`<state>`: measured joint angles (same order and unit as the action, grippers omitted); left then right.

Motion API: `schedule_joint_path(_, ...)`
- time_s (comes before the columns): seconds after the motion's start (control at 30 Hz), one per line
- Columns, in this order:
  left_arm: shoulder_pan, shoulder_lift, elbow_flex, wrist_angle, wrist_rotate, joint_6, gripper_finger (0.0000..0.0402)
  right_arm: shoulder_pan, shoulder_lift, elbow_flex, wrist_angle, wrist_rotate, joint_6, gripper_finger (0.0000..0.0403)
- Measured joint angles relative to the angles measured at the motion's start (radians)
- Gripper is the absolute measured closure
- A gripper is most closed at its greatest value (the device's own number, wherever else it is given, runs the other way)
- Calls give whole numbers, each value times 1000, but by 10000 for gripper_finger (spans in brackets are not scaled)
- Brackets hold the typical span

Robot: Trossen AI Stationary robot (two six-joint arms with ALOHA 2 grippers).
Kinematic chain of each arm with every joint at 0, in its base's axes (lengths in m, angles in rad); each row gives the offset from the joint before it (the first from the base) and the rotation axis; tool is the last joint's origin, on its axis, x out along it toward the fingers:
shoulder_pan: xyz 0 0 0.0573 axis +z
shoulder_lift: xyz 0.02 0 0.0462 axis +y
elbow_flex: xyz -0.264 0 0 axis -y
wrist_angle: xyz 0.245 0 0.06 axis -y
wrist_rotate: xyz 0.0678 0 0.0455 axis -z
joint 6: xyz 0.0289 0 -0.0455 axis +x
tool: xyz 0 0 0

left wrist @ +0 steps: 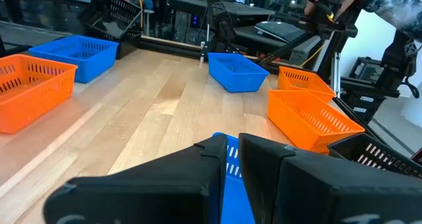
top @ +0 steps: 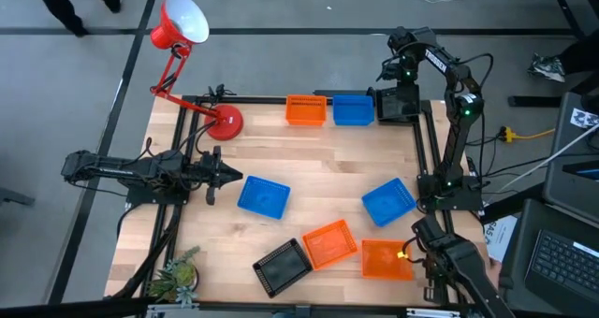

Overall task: Stack baskets by color
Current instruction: Stack the middle black bin on the top black bin, then stack the bottom black bin on the top black bins

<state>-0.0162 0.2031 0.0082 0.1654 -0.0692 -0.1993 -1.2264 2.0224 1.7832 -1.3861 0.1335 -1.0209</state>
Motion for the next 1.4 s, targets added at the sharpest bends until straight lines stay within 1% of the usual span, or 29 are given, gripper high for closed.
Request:
schedule_joint_path(0.2, 0, 0, 0, 0, 0, 0, 370, -13, 0, 0, 11, -4, 72, 367)
schedule_joint_path(0.43, 0, 0, 0, 0, 0, 0, 370, -13, -1, -7, 13, -6, 78, 363)
schedule_joint_path(0.53, 0, 0, 0, 0, 0, 0, 370, -13, -1, -31, 21, 1, 109, 342)
schedule_joint_path(0.67, 0, 0, 0, 0, 0, 0, 370, -13, -1, -56, 38, 7, 117, 299)
schedule_joint_path(0.73, 0, 0, 0, 0, 0, 0, 370, -12, -1, -56, 44, 36, 127, 279)
schedule_joint_path(0.83, 0, 0, 0, 0, 0, 0, 370, 2, -1, -56, 44, 93, 154, 261)
schedule_joint_path(0.9, 0, 0, 0, 0, 0, 1, 370, 19, -1, -56, 46, 139, 155, 257)
schedule_joint_path(0.97, 0, 0, 0, 0, 0, 1, 370, 38, -1, -56, 46, 160, 155, 256)
schedule_joint_path(1.13, 0, 0, 0, 0, 0, 13, 370, 68, -4, -56, 24, 154, 125, 256)
schedule_joint_path(1.23, 0, 0, 0, 0, 0, 37, 370, 82, -17, -49, 23, 188, 119, 256)
schedule_joint_path(1.4, 0, 0, 0, 0, 0, 52, 370, 113, -34, -9, 25, 195, 160, 256)
